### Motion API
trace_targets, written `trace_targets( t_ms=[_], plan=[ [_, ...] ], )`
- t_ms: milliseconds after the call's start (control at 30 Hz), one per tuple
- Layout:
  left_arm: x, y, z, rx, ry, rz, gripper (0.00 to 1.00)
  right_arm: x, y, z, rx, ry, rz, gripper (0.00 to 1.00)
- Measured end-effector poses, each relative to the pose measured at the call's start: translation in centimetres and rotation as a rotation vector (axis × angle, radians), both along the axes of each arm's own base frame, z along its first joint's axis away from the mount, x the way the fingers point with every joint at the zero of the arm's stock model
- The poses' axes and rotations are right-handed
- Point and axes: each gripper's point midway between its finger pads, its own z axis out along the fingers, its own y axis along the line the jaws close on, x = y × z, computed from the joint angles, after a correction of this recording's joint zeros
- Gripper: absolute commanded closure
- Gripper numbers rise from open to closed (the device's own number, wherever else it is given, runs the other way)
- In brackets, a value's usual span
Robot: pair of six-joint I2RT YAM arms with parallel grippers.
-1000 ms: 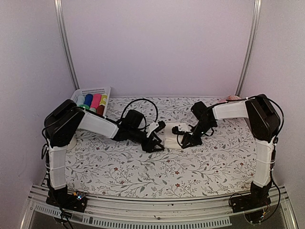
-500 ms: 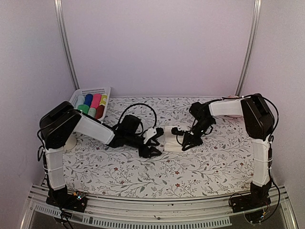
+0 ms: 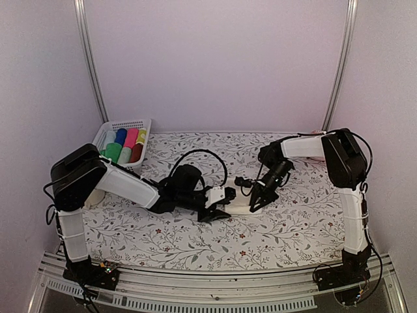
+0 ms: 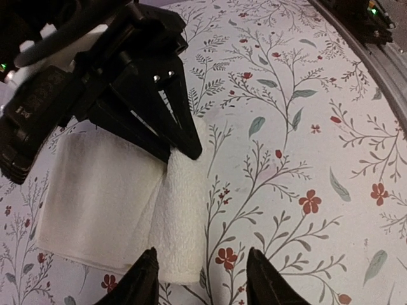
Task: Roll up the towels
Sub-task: Roll the towel at the center of the board.
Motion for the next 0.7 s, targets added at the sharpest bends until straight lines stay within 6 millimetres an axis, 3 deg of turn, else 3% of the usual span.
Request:
trace_targets(
  t_ms=[200,467,700],
  plan=[
    [0.3,-0.3,-0.1,0.003,-0.022,0.004,0.54,0.2,-0.3,0.0,-0.001,0.024,-0.028,0.9],
    [1.0,-0.5,-1.8,0.035,-0.012,0.029,0.53,0.3,-0.3,0.0,-0.005,0.027,-0.034,0.9],
    [1.3,-1.0,-1.9,0.029,-0.005,0.035,0.62,0.3,-0.3,0.0,-0.006,0.027,-0.035,0.9]
  ],
)
